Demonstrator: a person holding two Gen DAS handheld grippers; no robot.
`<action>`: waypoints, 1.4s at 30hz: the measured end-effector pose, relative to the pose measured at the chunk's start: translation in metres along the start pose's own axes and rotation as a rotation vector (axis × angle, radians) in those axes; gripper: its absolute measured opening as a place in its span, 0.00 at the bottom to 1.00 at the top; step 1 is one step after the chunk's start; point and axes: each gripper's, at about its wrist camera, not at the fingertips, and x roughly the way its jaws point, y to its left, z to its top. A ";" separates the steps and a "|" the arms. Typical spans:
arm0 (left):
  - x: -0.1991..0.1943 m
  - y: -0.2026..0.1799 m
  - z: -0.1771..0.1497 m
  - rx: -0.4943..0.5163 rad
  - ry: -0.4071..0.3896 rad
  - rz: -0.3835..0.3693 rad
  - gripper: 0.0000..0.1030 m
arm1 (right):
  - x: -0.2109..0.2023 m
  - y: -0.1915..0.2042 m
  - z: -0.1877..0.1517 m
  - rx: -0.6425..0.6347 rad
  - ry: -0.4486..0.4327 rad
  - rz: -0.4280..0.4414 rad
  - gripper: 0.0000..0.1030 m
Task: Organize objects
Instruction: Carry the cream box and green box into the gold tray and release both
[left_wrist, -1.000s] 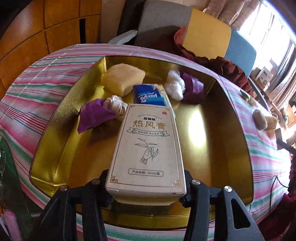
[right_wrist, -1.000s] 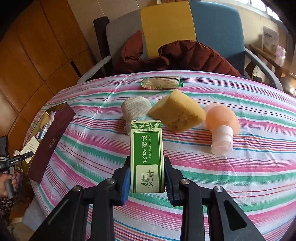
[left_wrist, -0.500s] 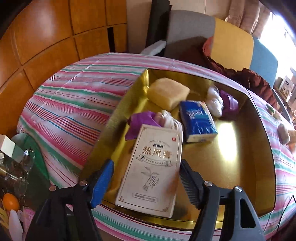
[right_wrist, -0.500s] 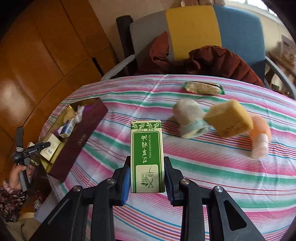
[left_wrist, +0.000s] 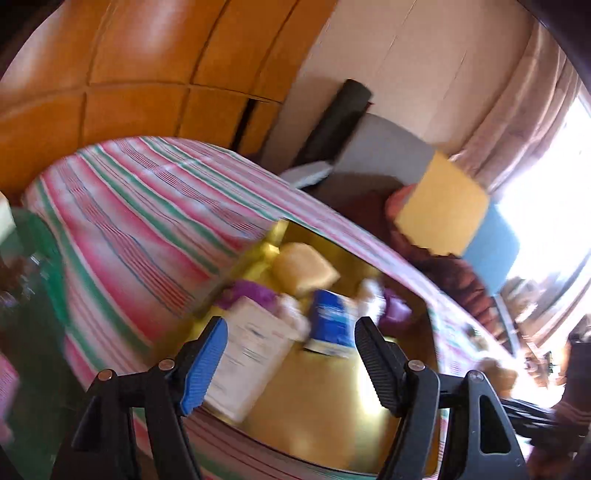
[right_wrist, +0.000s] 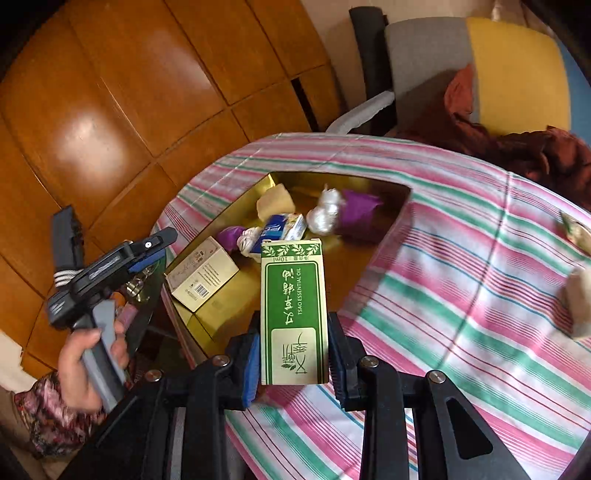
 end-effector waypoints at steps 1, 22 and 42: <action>0.000 -0.006 -0.004 0.008 0.006 -0.024 0.70 | 0.008 0.003 0.003 0.002 0.015 -0.009 0.31; 0.006 -0.026 -0.032 0.003 0.075 -0.093 0.70 | 0.128 0.003 0.061 -0.017 0.192 -0.260 0.32; 0.009 -0.052 -0.045 0.113 0.112 -0.133 0.70 | 0.054 0.019 0.031 -0.109 -0.004 -0.284 0.52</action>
